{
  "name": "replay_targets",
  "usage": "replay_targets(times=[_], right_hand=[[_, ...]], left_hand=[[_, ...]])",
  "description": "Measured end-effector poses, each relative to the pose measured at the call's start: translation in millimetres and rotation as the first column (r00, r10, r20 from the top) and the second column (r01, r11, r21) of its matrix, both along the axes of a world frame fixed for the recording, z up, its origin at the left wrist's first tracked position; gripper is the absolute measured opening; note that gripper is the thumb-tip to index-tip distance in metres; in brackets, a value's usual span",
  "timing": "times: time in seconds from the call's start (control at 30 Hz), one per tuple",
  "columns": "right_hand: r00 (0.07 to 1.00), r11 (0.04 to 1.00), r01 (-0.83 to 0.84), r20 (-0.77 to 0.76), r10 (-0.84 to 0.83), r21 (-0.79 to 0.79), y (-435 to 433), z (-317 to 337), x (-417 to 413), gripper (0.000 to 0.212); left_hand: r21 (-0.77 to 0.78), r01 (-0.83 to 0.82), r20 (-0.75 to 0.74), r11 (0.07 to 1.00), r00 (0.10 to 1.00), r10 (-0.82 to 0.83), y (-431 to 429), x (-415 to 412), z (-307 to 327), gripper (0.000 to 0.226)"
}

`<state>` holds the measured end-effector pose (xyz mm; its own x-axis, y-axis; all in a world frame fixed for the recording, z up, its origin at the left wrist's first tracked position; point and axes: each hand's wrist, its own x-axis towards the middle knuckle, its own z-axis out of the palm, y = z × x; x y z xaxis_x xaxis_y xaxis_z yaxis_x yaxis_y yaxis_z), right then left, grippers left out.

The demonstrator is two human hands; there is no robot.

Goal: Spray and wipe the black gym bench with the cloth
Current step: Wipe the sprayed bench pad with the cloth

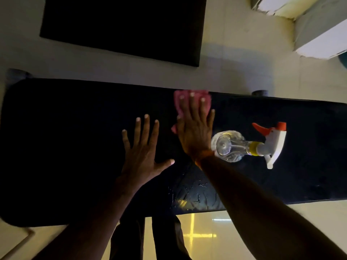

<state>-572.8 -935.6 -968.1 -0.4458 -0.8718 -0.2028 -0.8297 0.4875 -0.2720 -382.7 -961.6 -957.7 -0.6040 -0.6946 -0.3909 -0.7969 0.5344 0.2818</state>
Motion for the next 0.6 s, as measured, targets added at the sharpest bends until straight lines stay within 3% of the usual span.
replay_targets(times=[0.07, 0.13, 0.27, 0.47, 0.6], right_hand=[[0.966, 0.966, 0.257, 0.036, -0.258, 0.022, -15.6, 2.1, -2.7, 0.061], [0.942, 0.943, 0.331, 0.053, -0.332, 0.022, -10.7, 4.2, 19.2, 0.061], [0.99, 0.989, 0.14, 0.023, -0.141, 0.053, 39.8, 8.8, 46.5, 0.063], [0.979, 0.98, 0.196, 0.04, -0.198, 0.046, 42.9, 4.7, 51.7, 0.062], [1.0, 1.0, -0.016, 0.011, 0.015, 0.009, 90.2, 7.8, 53.7, 0.06]], left_hand=[[-0.004, 0.015, -0.006, 1.0, 1.0, -0.015, 2.8, -1.4, -1.0, 0.126], [-0.007, 0.017, -0.005, 1.0, 1.0, -0.017, 3.9, -2.2, -2.4, 0.127], [-0.011, 0.042, 0.003, 0.999, 0.999, -0.042, 8.1, 4.3, -1.9, 0.128], [-0.049, 0.099, -0.069, 0.994, 0.992, -0.103, 17.1, 34.6, -4.2, 0.119], [-0.057, 0.103, -0.068, 0.993, 0.992, -0.107, 19.5, 45.5, -3.6, 0.121]])
